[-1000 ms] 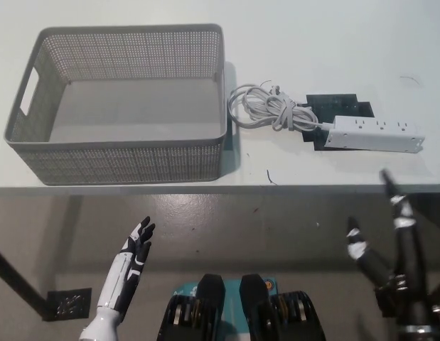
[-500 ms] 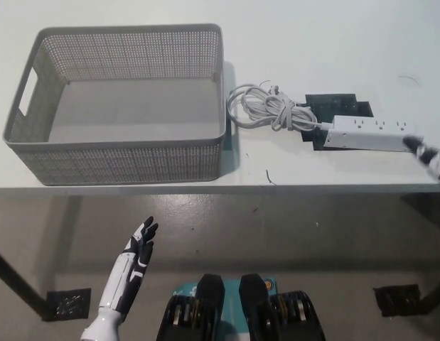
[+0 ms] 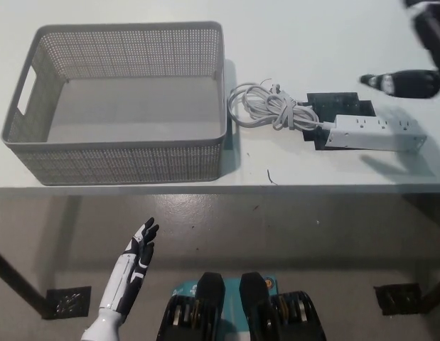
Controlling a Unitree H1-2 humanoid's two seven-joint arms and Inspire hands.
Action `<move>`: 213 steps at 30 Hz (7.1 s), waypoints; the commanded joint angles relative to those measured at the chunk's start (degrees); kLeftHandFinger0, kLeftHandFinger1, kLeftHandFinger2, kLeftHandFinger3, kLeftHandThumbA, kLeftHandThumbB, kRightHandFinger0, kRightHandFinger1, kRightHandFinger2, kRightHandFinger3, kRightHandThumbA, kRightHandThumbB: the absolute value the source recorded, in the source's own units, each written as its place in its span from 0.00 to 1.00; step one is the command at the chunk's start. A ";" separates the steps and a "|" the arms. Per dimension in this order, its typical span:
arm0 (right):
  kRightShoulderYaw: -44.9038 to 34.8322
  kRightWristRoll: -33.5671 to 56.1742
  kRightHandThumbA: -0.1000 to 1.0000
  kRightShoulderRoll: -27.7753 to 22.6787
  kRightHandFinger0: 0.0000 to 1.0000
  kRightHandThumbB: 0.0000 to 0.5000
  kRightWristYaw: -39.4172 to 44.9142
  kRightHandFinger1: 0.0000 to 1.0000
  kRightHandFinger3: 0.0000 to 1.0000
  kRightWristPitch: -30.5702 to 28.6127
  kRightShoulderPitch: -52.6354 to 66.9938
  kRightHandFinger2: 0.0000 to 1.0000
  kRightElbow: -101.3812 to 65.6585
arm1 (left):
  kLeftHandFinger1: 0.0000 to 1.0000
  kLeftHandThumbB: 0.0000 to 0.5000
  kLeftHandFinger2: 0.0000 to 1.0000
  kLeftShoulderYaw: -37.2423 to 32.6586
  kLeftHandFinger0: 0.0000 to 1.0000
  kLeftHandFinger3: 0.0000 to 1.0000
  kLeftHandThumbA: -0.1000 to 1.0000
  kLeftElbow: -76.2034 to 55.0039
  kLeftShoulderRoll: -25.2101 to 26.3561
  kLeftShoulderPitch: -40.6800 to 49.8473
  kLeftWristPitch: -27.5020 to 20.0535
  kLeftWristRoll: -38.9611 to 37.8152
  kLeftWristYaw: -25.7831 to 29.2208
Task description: Use the right hand to pick up a power strip and put it into a container on the left side
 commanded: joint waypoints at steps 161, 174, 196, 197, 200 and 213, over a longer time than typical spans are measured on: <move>16.01 -14.80 0.00 41.61 0.00 0.43 -55.45 0.00 0.13 -16.94 -58.55 0.64 79.04 | 0.93 0.02 0.94 -1.93 0.86 1.00 0.98 -1.70 2.74 -1.31 -3.97 0.56 0.63; 17.58 -14.58 0.00 40.37 0.00 0.70 -46.97 0.04 0.40 -9.68 -55.24 0.45 81.31 | 0.94 0.09 0.93 -2.02 0.89 1.00 0.99 -1.81 3.13 -1.55 -3.97 -0.69 -0.31; 14.30 -9.32 0.79 41.51 1.00 1.00 -8.42 1.00 1.00 -2.51 -55.73 1.00 81.91 | 0.92 0.10 0.89 -3.88 0.85 0.89 1.00 -2.84 4.48 -3.03 -3.97 2.35 0.30; 14.80 -9.68 0.78 41.17 1.00 1.00 -5.00 1.00 1.00 -1.69 -55.75 1.00 82.11 | 0.92 0.09 0.89 -3.94 0.85 0.89 1.00 -2.83 4.55 -3.04 -3.97 2.56 0.43; 15.74 -9.97 0.82 40.19 1.00 1.00 7.42 1.00 1.00 -1.01 -56.49 1.00 82.72 | 0.92 0.08 0.89 -4.02 0.86 0.88 1.00 -2.84 4.62 -3.04 -3.97 2.89 0.52; 13.73 -5.80 0.67 33.88 1.00 1.00 43.51 1.00 1.00 -4.39 -60.41 1.00 82.26 | 0.91 0.06 0.87 -4.15 0.87 0.86 1.00 -2.09 4.67 -3.89 -3.97 1.80 -1.04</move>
